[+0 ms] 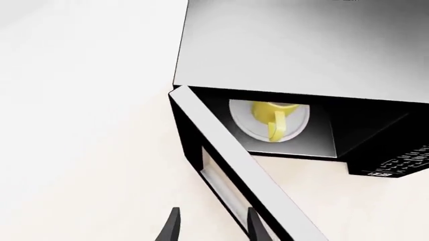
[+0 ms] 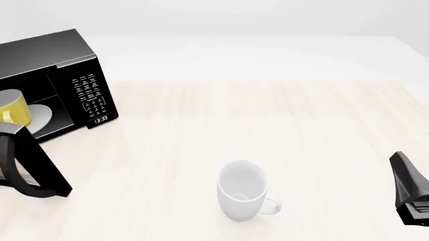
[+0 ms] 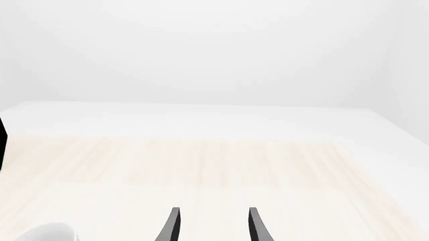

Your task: Put the yellow and white mug in the microwave and close it.

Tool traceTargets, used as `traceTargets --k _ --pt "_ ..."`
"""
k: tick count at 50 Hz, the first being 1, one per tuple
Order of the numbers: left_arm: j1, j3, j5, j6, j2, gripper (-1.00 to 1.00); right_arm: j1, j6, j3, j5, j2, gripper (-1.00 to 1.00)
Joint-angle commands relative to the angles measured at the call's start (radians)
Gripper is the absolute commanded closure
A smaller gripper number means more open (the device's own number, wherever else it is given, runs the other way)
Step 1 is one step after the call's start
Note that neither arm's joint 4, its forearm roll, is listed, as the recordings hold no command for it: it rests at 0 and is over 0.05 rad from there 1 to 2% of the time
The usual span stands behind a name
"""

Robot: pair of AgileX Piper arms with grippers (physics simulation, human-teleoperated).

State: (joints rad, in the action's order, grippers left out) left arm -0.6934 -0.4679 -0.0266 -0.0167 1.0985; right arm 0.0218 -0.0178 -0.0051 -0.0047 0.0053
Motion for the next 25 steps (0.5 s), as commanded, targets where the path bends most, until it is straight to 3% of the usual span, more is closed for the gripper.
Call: traceTargets --k 1,25 --pt "0.048 -0.007 0.008 0.009 -0.031 -1.00 -0.008 0.003 0.001 0.000 -0.001 -1.00" --pt "0.106 -0.049 0.047 0.006 -0.010 -1.00 -0.008 0.003 0.001 0.000 -0.001 -1.00"
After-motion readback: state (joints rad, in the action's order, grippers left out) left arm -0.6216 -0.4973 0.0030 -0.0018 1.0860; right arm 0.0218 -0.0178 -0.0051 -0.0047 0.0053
